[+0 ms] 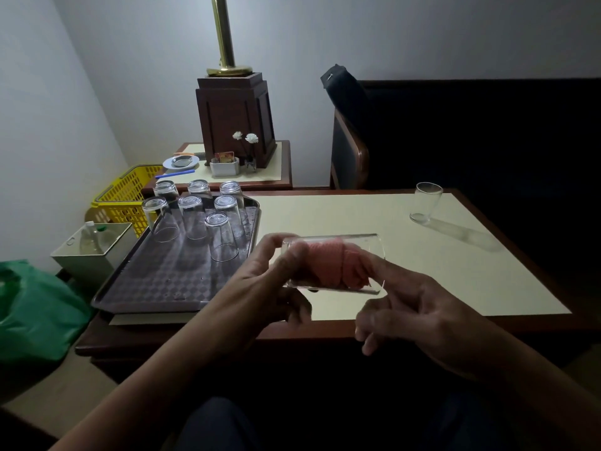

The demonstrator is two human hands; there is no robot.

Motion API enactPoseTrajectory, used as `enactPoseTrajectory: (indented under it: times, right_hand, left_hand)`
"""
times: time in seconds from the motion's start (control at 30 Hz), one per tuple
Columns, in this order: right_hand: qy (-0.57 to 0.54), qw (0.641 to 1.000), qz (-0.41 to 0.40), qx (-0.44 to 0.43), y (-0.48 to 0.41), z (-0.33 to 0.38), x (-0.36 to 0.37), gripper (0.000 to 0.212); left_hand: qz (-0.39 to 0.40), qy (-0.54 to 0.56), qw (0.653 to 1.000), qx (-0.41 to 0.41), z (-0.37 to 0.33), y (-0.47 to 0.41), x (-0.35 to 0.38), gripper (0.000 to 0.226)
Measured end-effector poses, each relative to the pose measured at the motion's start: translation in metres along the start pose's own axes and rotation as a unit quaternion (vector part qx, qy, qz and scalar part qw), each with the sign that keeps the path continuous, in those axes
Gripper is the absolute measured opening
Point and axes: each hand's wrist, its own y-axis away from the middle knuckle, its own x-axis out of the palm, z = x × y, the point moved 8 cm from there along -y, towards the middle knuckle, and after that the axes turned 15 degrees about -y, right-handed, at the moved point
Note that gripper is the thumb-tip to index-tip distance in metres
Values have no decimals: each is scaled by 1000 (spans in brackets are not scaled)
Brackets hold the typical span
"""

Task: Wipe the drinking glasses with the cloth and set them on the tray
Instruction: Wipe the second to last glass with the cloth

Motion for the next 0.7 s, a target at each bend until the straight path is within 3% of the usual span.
enactPoseTrajectory:
  times: [0.1,0.2,0.27,0.33,0.4,0.47,0.57,0.7]
  right_hand:
    - [-26,1000,7,0,-2,-4,0,76]
    - [-71,997,9,13,-2,-8,-1,71]
    - [-76,997,10,21,-1,-9,-1,69]
    - [-67,998,8,16,-1,-9,-2,69]
    - [-34,999,8,6,-2,-8,-1,70]
    - [-15,1000,7,14,-1,-10,1,73]
    - [-9,1000,18,22,0,-10,5,69]
    - [-64,997,-16,37,-2,-10,0,44]
  left_hand:
    - [-13,-17,999,46,-7,1,-8,45]
    - [-25,-121,985,122,-18,6,-11,47]
    - [-34,-145,981,127,-20,7,-9,49]
    - [-19,-105,992,65,-12,5,-6,55]
    - [44,-36,998,-38,1,5,2,54]
    - [70,-55,994,-68,6,6,3,51]
    - [20,-140,990,18,-9,6,-5,39]
    - [-9,-193,977,92,-19,7,-9,53]
